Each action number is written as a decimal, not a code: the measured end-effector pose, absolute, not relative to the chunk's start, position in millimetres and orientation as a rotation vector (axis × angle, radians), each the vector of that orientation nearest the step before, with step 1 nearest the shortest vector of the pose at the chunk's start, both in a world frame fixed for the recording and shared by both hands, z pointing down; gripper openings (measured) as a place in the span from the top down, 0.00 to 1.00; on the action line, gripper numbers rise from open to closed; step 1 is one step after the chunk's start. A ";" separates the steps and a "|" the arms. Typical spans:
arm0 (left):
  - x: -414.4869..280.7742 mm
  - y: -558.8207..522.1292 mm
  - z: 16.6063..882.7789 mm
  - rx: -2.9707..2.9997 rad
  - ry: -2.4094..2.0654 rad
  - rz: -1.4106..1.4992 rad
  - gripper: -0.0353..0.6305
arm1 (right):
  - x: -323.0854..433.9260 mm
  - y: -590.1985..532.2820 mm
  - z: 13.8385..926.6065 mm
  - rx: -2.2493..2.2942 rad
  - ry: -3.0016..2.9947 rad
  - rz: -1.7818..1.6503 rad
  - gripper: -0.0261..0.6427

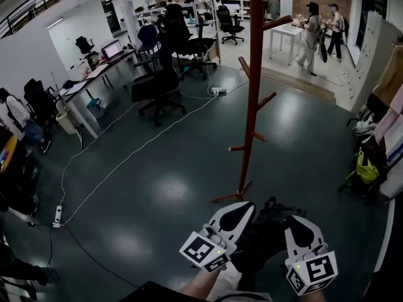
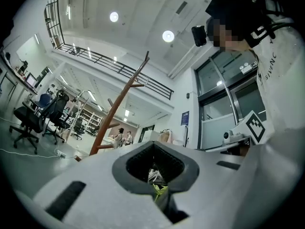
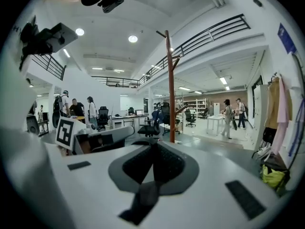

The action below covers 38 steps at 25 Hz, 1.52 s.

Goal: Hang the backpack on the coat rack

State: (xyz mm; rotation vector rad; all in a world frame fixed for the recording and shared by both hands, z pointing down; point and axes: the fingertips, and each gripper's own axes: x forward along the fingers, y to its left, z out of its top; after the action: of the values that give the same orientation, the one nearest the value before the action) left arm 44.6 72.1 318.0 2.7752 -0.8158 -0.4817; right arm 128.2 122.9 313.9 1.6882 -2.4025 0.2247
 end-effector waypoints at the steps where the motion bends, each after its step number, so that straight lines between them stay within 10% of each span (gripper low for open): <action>1: 47.8 63.4 317.4 2.776 -0.813 -0.488 0.93 | 132.2 114.2 312.9 1.692 -2.399 0.217 0.91; 38: 65.8 -155.2 350.2 2.689 -0.950 -0.411 0.93 | 152.3 -131.2 301.9 1.512 -2.460 0.140 0.91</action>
State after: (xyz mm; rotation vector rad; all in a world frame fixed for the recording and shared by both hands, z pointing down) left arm 65.8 -155.2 350.2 2.6888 -0.9497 -0.4114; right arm 152.3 -131.2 301.9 1.5125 -2.4596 0.1400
